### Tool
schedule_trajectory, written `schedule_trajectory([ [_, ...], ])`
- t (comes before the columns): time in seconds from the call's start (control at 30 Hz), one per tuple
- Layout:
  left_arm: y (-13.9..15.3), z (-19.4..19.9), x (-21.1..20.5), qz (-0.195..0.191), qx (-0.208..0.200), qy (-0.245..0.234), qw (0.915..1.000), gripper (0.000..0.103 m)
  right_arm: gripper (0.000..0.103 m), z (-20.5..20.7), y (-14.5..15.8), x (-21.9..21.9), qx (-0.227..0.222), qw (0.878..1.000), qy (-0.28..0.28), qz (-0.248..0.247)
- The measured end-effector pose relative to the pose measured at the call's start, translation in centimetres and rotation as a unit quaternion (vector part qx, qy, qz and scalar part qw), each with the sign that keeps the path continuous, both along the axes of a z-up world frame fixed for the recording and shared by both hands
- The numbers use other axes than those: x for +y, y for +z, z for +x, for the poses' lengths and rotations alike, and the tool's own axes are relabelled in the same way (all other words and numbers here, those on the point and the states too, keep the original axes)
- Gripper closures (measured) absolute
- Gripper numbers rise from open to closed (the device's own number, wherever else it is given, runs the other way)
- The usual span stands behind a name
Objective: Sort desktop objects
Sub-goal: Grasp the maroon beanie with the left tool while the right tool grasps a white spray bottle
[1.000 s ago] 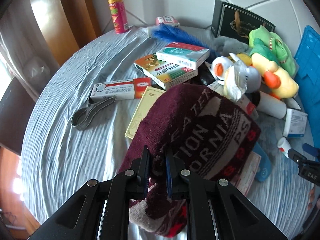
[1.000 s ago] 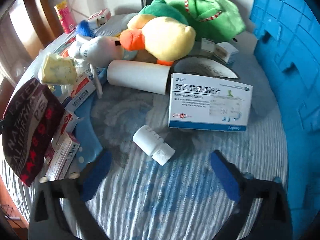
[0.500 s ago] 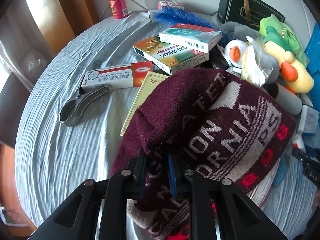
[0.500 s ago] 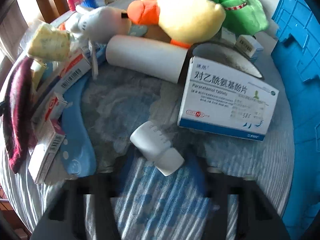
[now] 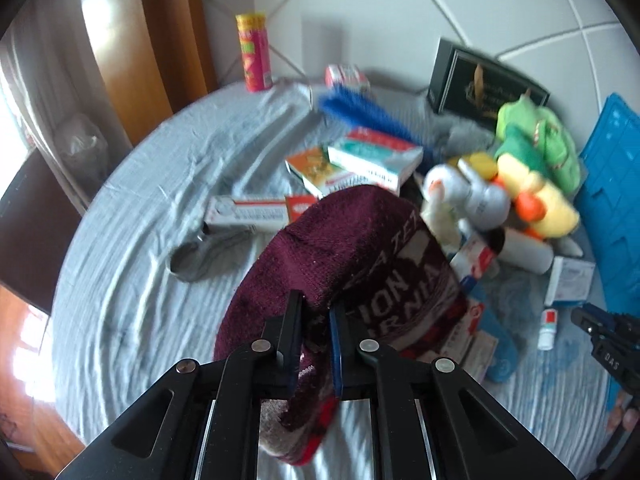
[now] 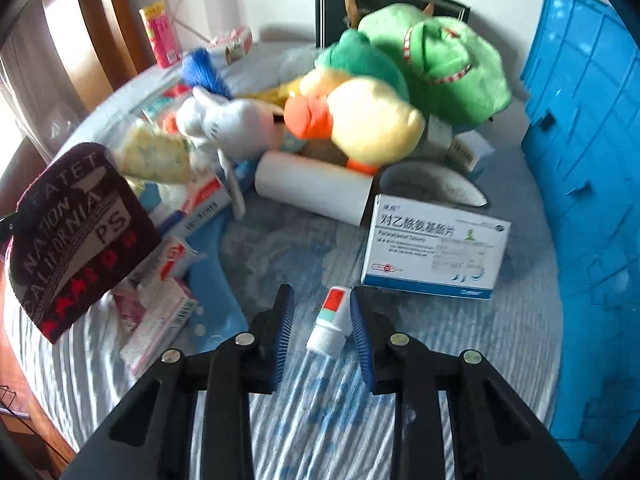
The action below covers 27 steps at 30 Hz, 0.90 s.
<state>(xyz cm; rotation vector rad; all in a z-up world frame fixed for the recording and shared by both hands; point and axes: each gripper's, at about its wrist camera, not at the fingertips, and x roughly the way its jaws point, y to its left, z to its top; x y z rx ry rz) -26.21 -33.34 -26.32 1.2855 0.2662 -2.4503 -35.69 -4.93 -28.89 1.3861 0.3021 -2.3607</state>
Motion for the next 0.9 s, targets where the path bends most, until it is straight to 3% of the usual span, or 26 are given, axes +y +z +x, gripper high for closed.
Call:
schedule_trajectory([
  [0.27, 3.5, 2.8, 0.9, -0.018, 0.027, 0.019, 0.9993, 0.091, 0.082, 2.4, 3.8, 1.9, 0.027, 0.999, 0.005, -0.034],
  [0.4, 3.6, 3.9, 1.5, -0.020, 0.027, 0.029, 0.9990, 0.091, 0.082, 2.7, 3.5, 3.4, 0.010, 0.999, 0.000, -0.044],
  [0.57, 1.5, 4.3, 1.7, -0.007, 0.002, 0.033, 0.9994, 0.091, 0.082, 1.9, 1.6, 4.2, -0.021, 0.998, -0.021, -0.058],
  [0.6, 1.2, 4.4, 1.7, -0.007, -0.002, 0.033, 0.9994, 0.091, 0.078, 1.6, 0.9, 3.9, -0.029, 0.997, -0.024, -0.061],
  [0.63, 0.9, 4.4, 1.6, -0.006, -0.006, 0.033, 0.9994, 0.091, 0.057, 1.2, 0.3, 3.6, -0.036, 0.997, -0.026, -0.065],
  [0.67, 0.6, 4.4, 1.4, -0.006, -0.009, 0.033, 0.9994, 0.091, 0.022, 0.7, -0.3, 3.2, -0.040, 0.996, -0.031, -0.067],
  [0.7, 0.3, 4.3, 1.1, -0.006, -0.013, 0.033, 0.9994, 0.091, 0.011, 0.4, -0.9, 2.8, -0.042, 0.996, -0.034, -0.066],
  [0.73, 0.0, 4.2, 1.0, -0.005, -0.015, 0.033, 0.9993, 0.091, 0.009, 0.1, -1.4, 2.4, -0.044, 0.996, -0.036, -0.064],
  [0.8, -0.5, 4.0, 0.3, -0.002, -0.017, 0.033, 0.9993, 0.091, 0.010, -0.4, -2.1, 1.6, -0.044, 0.996, -0.044, -0.062],
  [0.87, -1.0, 3.8, -0.5, 0.001, -0.019, 0.033, 0.9993, 0.091, 0.038, -1.2, -3.2, 0.8, -0.049, 0.996, -0.055, -0.051],
  [0.9, -1.4, 3.6, -0.8, 0.002, -0.020, 0.033, 0.9993, 0.091, 0.043, -1.6, -4.1, 0.6, -0.057, 0.996, -0.059, -0.044],
])
